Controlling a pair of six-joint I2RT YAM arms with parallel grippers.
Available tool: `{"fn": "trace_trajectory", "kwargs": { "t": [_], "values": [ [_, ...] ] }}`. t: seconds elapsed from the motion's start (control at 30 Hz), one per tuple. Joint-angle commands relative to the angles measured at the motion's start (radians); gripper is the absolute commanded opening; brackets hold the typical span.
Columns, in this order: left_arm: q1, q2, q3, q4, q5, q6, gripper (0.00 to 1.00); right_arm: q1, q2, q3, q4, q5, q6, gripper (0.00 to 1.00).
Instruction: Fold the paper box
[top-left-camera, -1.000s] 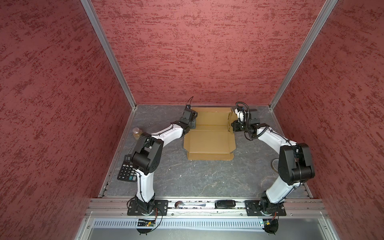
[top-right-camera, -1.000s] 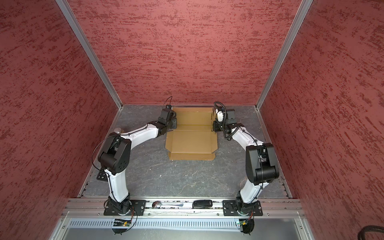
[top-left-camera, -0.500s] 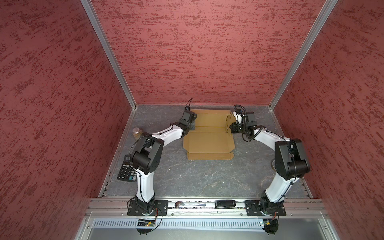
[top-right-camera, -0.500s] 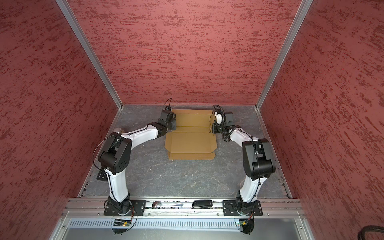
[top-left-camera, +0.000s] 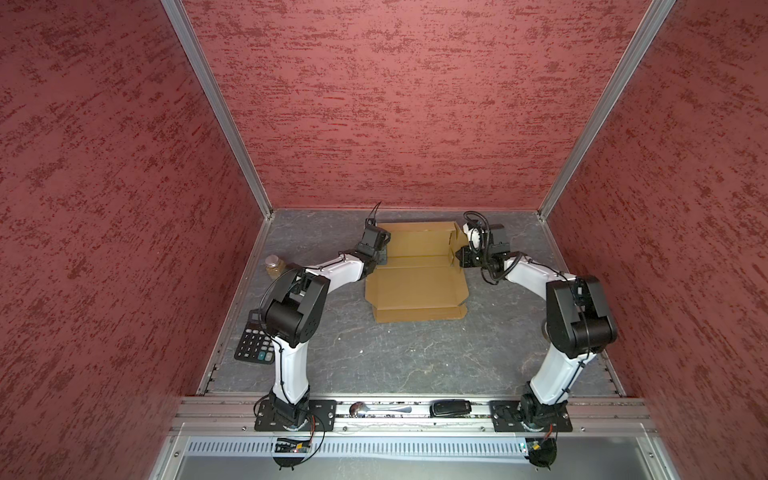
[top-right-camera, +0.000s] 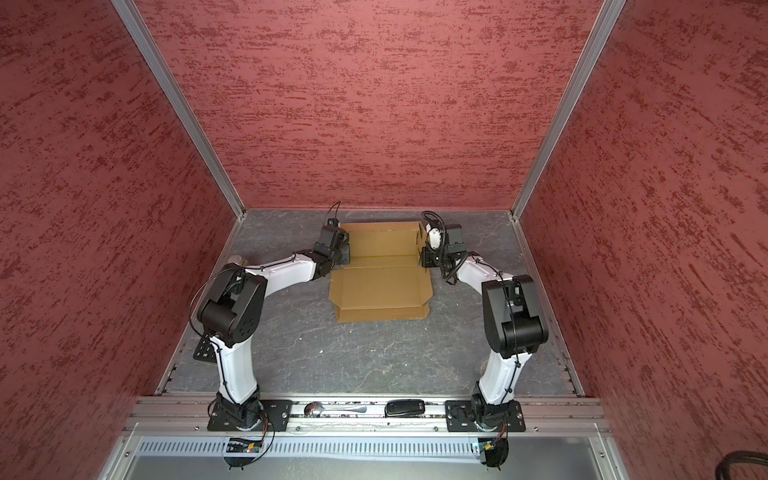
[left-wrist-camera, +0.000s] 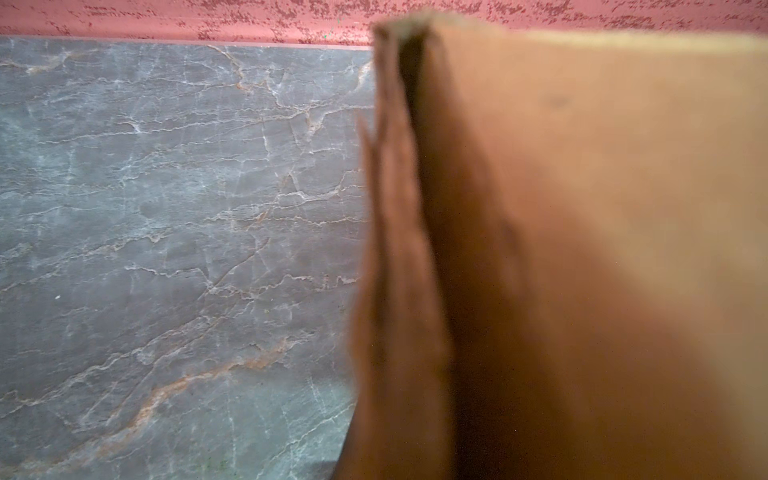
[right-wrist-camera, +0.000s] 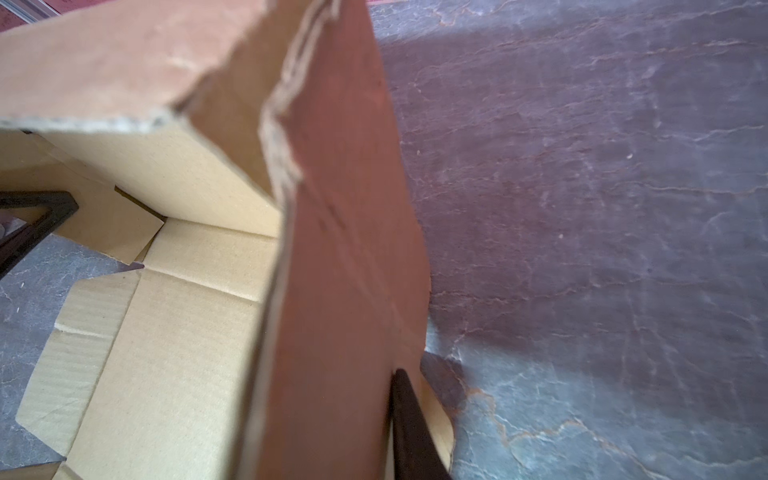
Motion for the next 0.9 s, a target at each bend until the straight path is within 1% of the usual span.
{"fn": "trace_trajectory", "kwargs": {
  "t": [0.0, 0.6, 0.77, 0.87],
  "values": [
    [0.007, 0.012, -0.024, 0.014, 0.007, -0.012, 0.06, 0.009, 0.02, -0.006, 0.034, 0.008, 0.009, 0.14],
    [0.011, 0.021, -0.028, 0.018, 0.006, -0.011, 0.06, 0.01, 0.03, 0.009, 0.031, 0.024, 0.011, 0.26],
    [0.011, 0.021, -0.027, 0.012, 0.006, -0.011, 0.06, 0.011, 0.029, 0.011, 0.031, 0.026, 0.011, 0.31],
    [0.011, 0.02, -0.025, 0.009, 0.004, -0.01, 0.06, 0.01, 0.027, 0.016, 0.026, 0.022, 0.011, 0.36]
  ]
}}
